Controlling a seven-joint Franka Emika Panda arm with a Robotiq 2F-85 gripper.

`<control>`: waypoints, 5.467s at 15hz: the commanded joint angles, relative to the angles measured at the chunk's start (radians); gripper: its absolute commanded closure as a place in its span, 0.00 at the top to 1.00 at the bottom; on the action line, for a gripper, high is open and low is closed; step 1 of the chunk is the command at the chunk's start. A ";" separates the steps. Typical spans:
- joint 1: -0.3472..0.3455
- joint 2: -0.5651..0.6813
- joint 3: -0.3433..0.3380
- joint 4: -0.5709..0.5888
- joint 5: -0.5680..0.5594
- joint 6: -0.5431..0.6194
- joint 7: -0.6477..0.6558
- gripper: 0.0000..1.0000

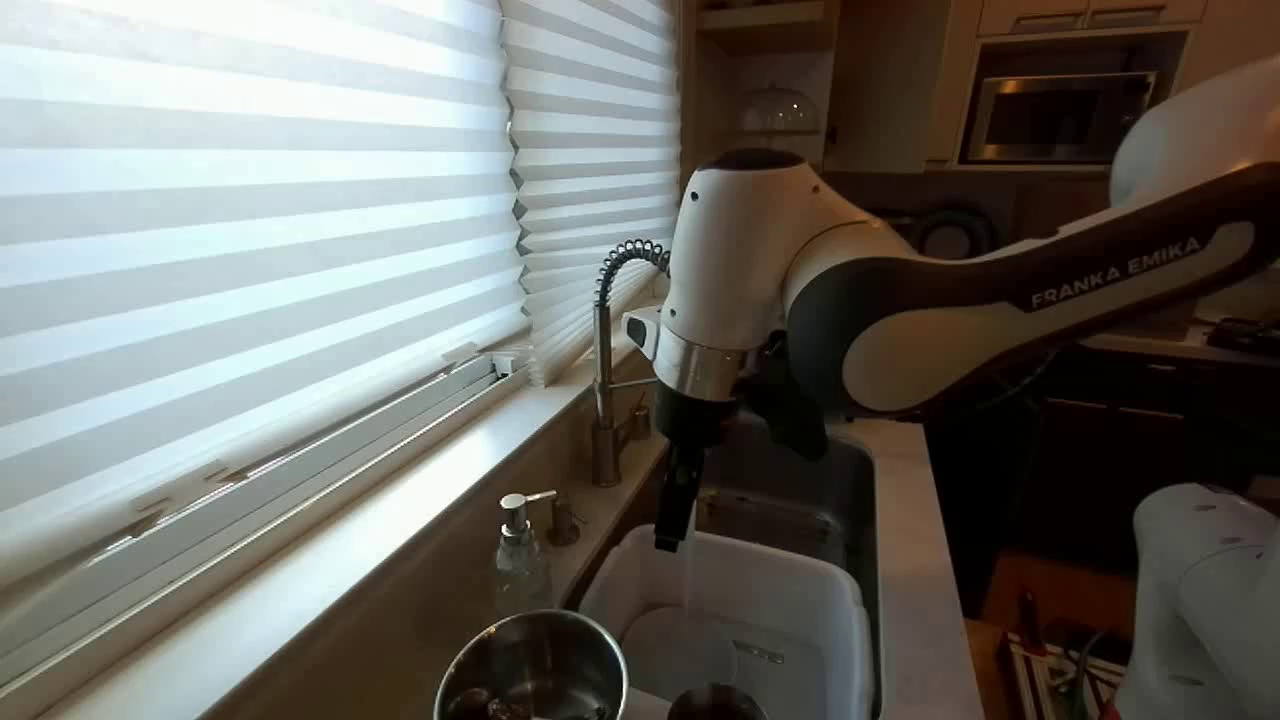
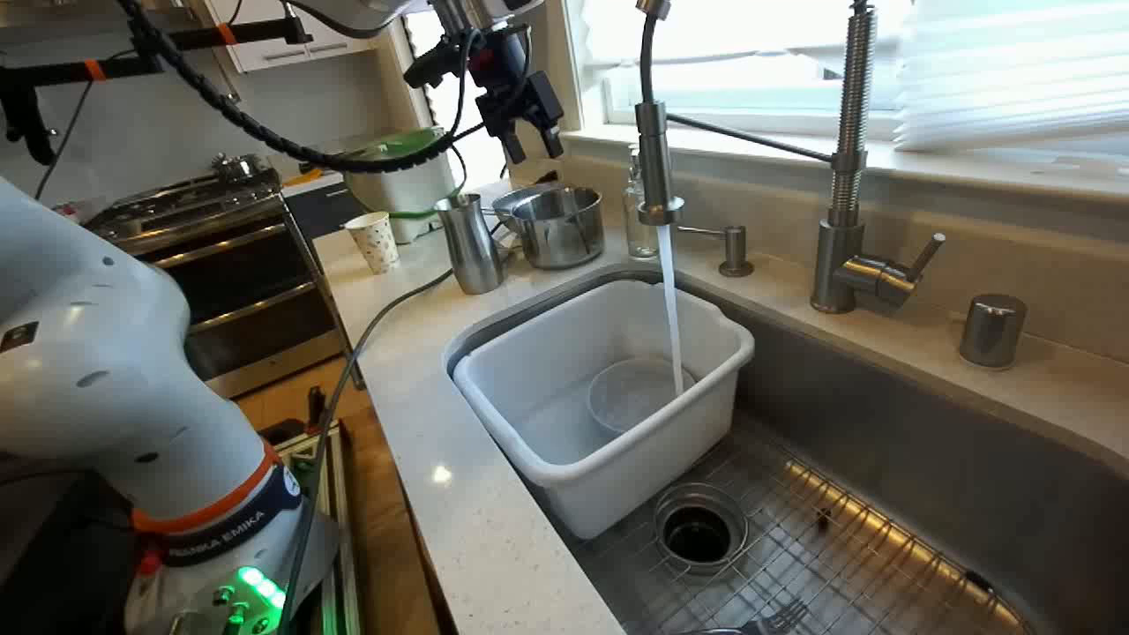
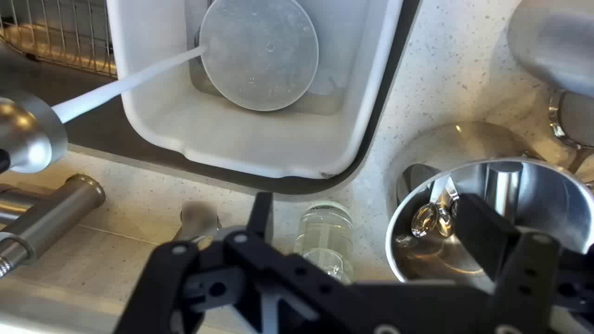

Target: Close the tap

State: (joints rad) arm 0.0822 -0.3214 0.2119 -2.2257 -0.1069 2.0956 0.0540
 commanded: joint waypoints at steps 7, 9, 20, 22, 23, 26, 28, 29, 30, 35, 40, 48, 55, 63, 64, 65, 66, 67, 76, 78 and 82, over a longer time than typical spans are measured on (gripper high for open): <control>0.022 0.000 -0.020 0.014 0.000 -0.009 -0.009 1.00; 0.020 0.005 -0.030 0.049 -0.003 -0.041 -0.029 1.00; -0.011 -0.085 -0.140 0.141 0.001 -0.378 -0.135 1.00; -0.010 -0.124 -0.173 0.118 0.018 -0.356 -0.185 1.00; -0.014 -0.143 -0.190 0.108 0.010 -0.343 -0.217 1.00; -0.018 -0.193 -0.248 0.075 0.027 -0.324 -0.303 1.00; -0.023 -0.224 -0.284 0.047 0.039 -0.319 -0.349 1.00; -0.027 -0.238 -0.303 0.030 0.045 -0.314 -0.367 1.00; -0.031 -0.251 -0.320 0.014 0.048 -0.310 -0.386 1.00; -0.042 -0.291 -0.389 -0.048 0.085 -0.296 -0.455 1.00; -0.049 -0.297 -0.418 -0.080 0.115 -0.287 -0.493 1.00; -0.055 -0.271 -0.406 -0.056 0.116 -0.309 -0.488 1.00; -0.056 -0.255 -0.411 -0.049 0.105 -0.316 -0.500 1.00; -0.064 -0.092 -0.586 0.038 0.192 -0.359 -0.799 1.00; -0.072 -0.068 -0.608 0.041 0.208 -0.329 -0.859 1.00; -0.078 -0.039 -0.627 0.055 0.235 -0.317 -0.914 1.00; -0.084 -0.010 -0.644 0.075 0.272 -0.315 -0.963 1.00; -0.090 0.017 -0.661 0.084 0.313 -0.304 -1.024 1.00; -0.185 0.129 -0.622 0.154 0.417 -0.317 -1.117 1.00; -0.185 0.131 -0.620 0.158 0.418 -0.317 -1.117 1.00; -0.217 0.240 -0.591 0.202 0.424 -0.172 -1.100 1.00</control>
State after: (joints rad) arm -0.0930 -0.1757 -0.4103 -2.0682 0.2993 1.8340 -1.0476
